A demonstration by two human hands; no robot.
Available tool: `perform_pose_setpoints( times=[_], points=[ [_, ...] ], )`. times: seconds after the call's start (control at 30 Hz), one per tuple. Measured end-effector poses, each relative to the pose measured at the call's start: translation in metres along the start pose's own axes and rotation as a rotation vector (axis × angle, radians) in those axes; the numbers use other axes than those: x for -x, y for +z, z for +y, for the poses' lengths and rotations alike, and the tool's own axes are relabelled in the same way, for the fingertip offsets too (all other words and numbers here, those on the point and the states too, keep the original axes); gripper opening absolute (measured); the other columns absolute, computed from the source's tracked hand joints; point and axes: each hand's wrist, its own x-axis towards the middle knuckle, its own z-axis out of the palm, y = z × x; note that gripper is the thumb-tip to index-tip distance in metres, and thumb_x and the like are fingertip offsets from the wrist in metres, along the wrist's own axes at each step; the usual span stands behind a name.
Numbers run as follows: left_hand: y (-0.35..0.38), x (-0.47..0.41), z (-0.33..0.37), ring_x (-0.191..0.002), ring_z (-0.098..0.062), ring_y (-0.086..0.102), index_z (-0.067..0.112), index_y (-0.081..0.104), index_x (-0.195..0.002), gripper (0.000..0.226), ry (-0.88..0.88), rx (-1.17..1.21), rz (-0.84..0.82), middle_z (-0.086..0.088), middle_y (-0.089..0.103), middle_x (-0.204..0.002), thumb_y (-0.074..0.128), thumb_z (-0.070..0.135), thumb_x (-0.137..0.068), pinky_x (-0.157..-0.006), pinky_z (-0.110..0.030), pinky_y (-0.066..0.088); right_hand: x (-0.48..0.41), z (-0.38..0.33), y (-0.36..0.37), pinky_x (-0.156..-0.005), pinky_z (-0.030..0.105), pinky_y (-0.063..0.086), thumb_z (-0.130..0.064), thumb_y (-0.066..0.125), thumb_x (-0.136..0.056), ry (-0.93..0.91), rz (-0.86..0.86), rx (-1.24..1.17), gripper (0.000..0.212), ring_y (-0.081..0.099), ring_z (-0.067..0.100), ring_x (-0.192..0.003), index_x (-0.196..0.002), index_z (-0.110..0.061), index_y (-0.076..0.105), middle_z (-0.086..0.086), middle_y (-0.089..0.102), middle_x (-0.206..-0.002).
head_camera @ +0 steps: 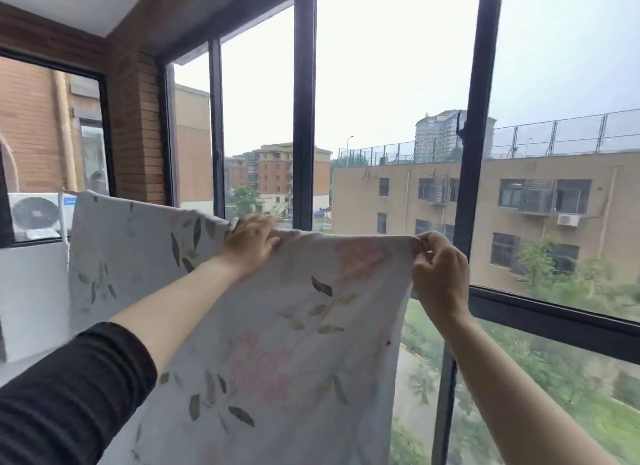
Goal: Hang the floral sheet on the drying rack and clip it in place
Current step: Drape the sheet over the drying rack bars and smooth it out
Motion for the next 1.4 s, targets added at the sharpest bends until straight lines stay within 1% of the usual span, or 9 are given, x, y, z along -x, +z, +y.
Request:
perform_pose_setpoints(
  times=[0.17,0.33,0.43,0.5,0.6,0.73,0.97,1.13,1.4],
  points=[
    [-0.014,-0.003,-0.001,-0.105,-0.032,0.053,0.008,0.069,-0.097,0.015,0.017,0.093,0.096,-0.010,0.065,-0.102,0.057,0.016,-0.092,-0.097,-0.045,0.040,-0.013,-0.013,-0.007,-0.052,0.023,0.036,0.000,0.046,-0.087,-0.006,-0.070,0.008,0.023,0.054,0.022,-0.064,-0.084,-0.012,0.067,0.001,0.060,-0.066],
    [-0.024,-0.006,0.006,-0.093,-0.033,0.057,0.002,0.072,-0.087,0.009,0.029,0.152,0.293,-0.013,0.066,-0.088,0.064,0.005,-0.087,-0.083,-0.039,0.047,-0.014,-0.014,-0.014,-0.056,0.028,0.037,-0.010,0.052,-0.087,0.036,-0.008,0.095,0.022,0.061,0.028,-0.069,-0.090,-0.017,0.072,0.006,0.070,-0.073],
    [-0.033,-0.017,0.010,-0.093,-0.033,0.057,0.002,0.072,-0.088,0.011,0.022,0.128,0.346,-0.014,0.067,-0.089,0.062,0.006,-0.087,-0.084,-0.041,0.047,-0.021,-0.022,-0.019,-0.056,0.030,0.042,-0.006,0.052,-0.085,0.005,-0.016,0.047,0.022,0.062,0.027,-0.068,-0.086,-0.014,0.072,0.008,0.070,-0.072],
    [-0.030,-0.018,0.006,-0.091,-0.033,0.057,0.004,0.071,-0.087,0.011,-0.005,0.130,0.346,-0.014,0.067,-0.089,0.061,0.007,-0.088,-0.083,-0.042,0.048,-0.019,-0.025,-0.020,-0.053,0.029,0.049,-0.002,0.049,-0.085,0.026,-0.076,-0.028,0.024,0.064,0.014,-0.057,-0.083,-0.013,0.070,0.006,0.068,-0.062],
    [-0.022,-0.014,0.002,-0.090,-0.033,0.058,0.006,0.071,-0.086,0.009,-0.005,0.142,0.255,-0.011,0.066,-0.088,0.063,0.009,-0.087,-0.081,-0.041,0.049,-0.017,-0.030,-0.019,-0.043,0.016,0.039,0.004,0.044,-0.082,0.060,-0.063,-0.079,0.029,0.056,0.001,-0.045,-0.080,-0.013,0.067,0.002,0.065,-0.054],
    [-0.018,-0.007,-0.002,-0.095,-0.029,0.058,0.007,0.070,-0.091,0.009,-0.019,0.188,0.290,-0.011,0.068,-0.095,0.063,0.012,-0.088,-0.088,-0.040,0.046,-0.026,-0.041,-0.011,-0.047,0.021,0.036,0.004,0.045,-0.084,0.025,0.099,-0.099,0.025,0.053,0.013,-0.057,-0.084,-0.011,0.065,0.003,0.063,-0.066],
    [0.000,0.015,-0.020,-0.104,-0.030,0.055,0.007,0.069,-0.100,0.014,-0.083,0.175,0.206,-0.010,0.066,-0.106,0.061,0.008,-0.088,-0.091,-0.037,0.043,-0.004,-0.007,0.014,-0.051,0.026,0.036,-0.003,0.047,-0.090,0.076,-0.076,0.015,0.022,0.055,0.021,-0.063,-0.086,-0.007,0.068,0.006,0.065,-0.071],
    [0.013,0.025,-0.028,-0.104,-0.032,0.056,0.006,0.066,-0.104,0.020,-0.095,0.179,0.275,-0.013,0.063,-0.109,0.062,0.003,-0.085,-0.094,-0.040,0.045,-0.003,0.003,0.029,-0.073,0.031,0.048,-0.015,0.052,-0.091,0.104,-0.210,0.132,0.018,0.064,0.026,-0.089,-0.097,-0.013,0.069,0.007,0.071,-0.097],
    [0.013,0.045,-0.053,-0.077,-0.017,0.059,0.010,0.067,-0.095,0.009,-0.106,0.196,0.302,-0.004,0.063,-0.094,0.059,0.009,-0.091,-0.071,-0.032,0.051,0.000,-0.031,0.096,-0.080,0.031,0.054,-0.016,0.059,-0.086,-0.039,-0.342,-0.038,0.020,0.066,0.013,-0.088,-0.103,-0.021,0.068,-0.007,0.070,-0.093]
  ],
)
